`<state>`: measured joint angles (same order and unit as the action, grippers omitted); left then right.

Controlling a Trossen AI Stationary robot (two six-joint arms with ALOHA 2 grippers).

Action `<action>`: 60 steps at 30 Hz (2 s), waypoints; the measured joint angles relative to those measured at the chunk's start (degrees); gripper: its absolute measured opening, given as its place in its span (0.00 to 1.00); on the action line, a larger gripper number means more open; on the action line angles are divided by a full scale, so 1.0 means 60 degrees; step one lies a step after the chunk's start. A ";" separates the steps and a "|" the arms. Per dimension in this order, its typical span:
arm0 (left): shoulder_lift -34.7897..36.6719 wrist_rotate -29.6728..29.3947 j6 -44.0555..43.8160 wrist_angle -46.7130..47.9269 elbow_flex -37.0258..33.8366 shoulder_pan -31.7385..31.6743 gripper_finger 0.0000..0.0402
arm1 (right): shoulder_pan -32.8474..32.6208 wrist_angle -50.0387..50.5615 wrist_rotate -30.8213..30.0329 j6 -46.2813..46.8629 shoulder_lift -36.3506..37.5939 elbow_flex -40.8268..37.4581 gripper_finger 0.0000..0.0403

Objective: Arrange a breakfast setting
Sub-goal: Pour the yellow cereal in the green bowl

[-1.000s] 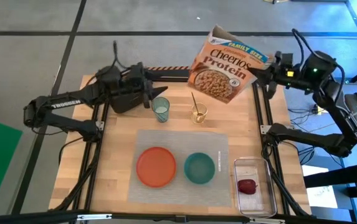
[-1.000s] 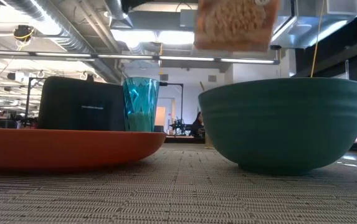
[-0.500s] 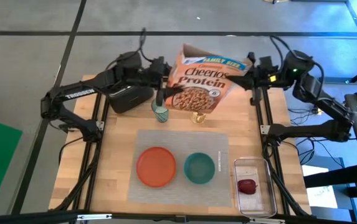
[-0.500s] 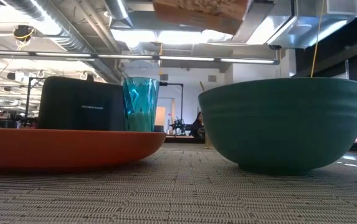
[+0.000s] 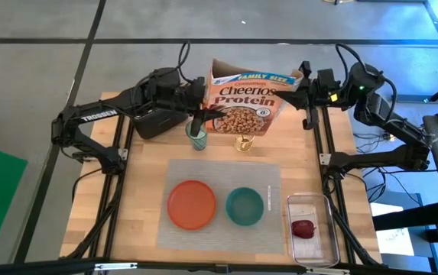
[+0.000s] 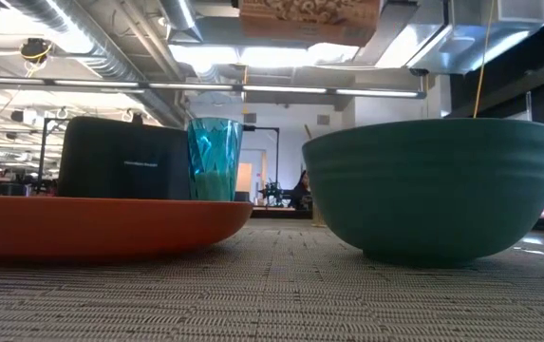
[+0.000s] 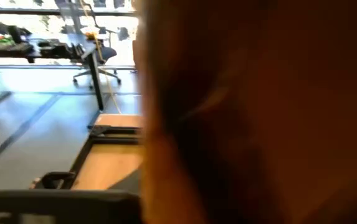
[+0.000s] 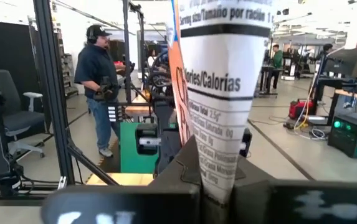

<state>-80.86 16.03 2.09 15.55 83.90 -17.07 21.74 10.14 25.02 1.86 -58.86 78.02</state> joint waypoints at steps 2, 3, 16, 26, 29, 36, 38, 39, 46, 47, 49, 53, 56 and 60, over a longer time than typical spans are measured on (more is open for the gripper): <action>0.0000 0.0012 0.0022 0.0127 0.0000 0.0049 0.20 | 0.0000 -0.0001 -0.0065 0.0065 -0.0051 -0.0004 0.00; 0.0011 0.0018 0.0022 0.0195 0.0000 0.0073 0.17 | 0.0000 0.0006 -0.0114 0.0144 -0.0081 -0.0004 0.00; 0.1041 -0.1328 0.1773 0.6126 0.1611 0.0116 0.06 | 0.0004 0.1879 -0.1010 0.0627 0.0328 -0.0001 0.49; 0.0889 -0.1521 0.3424 1.0044 0.2415 0.1797 0.06 | 0.0010 0.2017 -0.2991 0.1665 0.1321 0.0017 0.69; 0.0681 -0.2116 0.3102 1.0373 0.2412 0.2886 0.06 | 0.0004 0.2423 -0.2943 0.1655 0.1313 0.0017 0.69; -0.0360 -0.2980 0.2170 1.0522 0.2412 0.4568 0.06 | 0.0000 0.3534 -0.2653 0.1626 0.1284 0.0014 0.70; -0.0793 -0.3016 0.2168 1.0734 0.2412 0.4873 0.06 | 0.0000 0.4037 -0.2443 0.1631 0.1282 0.0014 0.70; -0.1037 -0.3044 0.2168 1.0905 0.2412 0.5007 0.06 | 0.0000 0.4291 -0.2381 0.1629 0.1269 0.0014 0.70; -0.3015 -0.4171 0.2164 1.2439 0.3485 0.5606 0.06 | 0.0000 0.5469 -0.2332 0.1250 0.1277 0.0003 0.70; -0.3229 -0.4339 0.2164 1.2476 0.3722 0.5642 0.06 | 0.0000 0.5501 -0.2332 0.1150 0.1270 0.0003 0.70; -0.3537 -0.4545 0.2231 1.2357 0.4221 0.5691 0.06 | 0.0000 0.5569 -0.2329 0.1057 0.1266 0.0003 0.70; -0.3945 -0.5332 0.2682 1.2422 0.5240 0.5695 0.06 | 0.0000 0.5666 -0.2297 0.0866 0.1277 0.0003 0.70; -0.4037 -0.5965 0.3138 1.2378 0.5812 0.5719 0.06 | 0.0000 0.5894 -0.2121 0.0855 0.1270 0.0003 0.70; -0.4037 -0.6735 0.3910 1.2412 0.6113 0.5827 0.06 | 0.0000 0.6193 -0.2063 0.0853 0.1273 0.0003 0.70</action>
<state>-105.08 -24.38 25.55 90.03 120.58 17.90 21.74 47.29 12.64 6.98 -51.22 78.04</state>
